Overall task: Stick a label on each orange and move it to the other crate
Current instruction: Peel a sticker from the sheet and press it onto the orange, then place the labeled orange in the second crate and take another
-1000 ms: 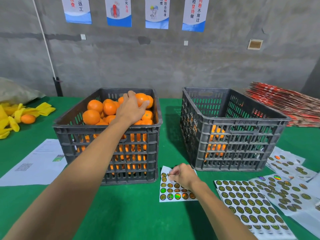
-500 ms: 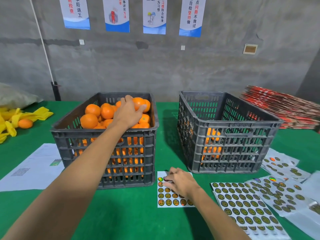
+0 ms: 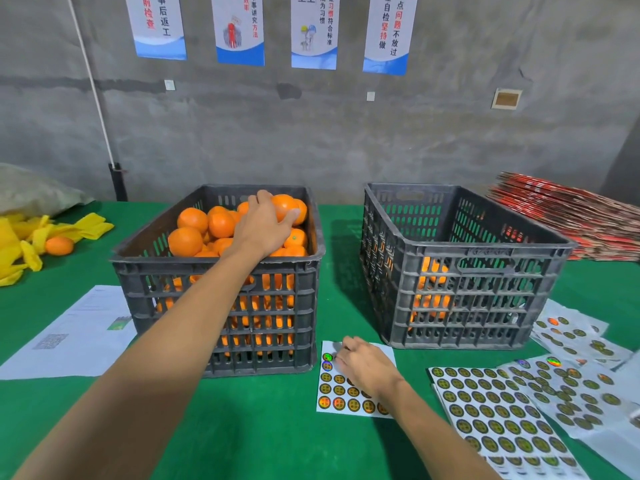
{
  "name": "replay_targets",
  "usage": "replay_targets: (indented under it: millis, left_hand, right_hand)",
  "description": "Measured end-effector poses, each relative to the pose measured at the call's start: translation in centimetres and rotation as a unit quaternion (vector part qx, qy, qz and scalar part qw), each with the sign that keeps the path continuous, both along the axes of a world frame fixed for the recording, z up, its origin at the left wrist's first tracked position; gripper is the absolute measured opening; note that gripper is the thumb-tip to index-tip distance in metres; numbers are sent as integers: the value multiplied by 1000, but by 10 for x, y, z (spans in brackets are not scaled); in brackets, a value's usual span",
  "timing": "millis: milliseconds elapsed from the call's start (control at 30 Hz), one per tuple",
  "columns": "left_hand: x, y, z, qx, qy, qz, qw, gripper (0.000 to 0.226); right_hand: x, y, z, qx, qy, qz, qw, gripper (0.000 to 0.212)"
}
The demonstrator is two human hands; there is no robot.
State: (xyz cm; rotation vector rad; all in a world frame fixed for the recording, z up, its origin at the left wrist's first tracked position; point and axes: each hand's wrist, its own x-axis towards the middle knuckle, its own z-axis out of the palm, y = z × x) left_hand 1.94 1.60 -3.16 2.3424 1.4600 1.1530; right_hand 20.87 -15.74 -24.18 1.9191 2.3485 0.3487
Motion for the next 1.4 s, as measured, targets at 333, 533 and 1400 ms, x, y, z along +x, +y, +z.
replay_targets:
  millis: [333, 533, 1400]
  left_hand:
    - [1, 1, -1, 8, -11, -7, 1000, 68]
    - [0, 0, 0, 7, -12, -9, 1000, 69]
    - [0, -1, 3, 5, -22, -13, 1000, 68]
  right_hand:
    - [9, -7, -8, 6, 295, -131, 947, 50]
    - [8, 2, -14, 53, 353, -167, 919, 32]
    - [5, 13, -14, 23, 569, -252, 782, 16]
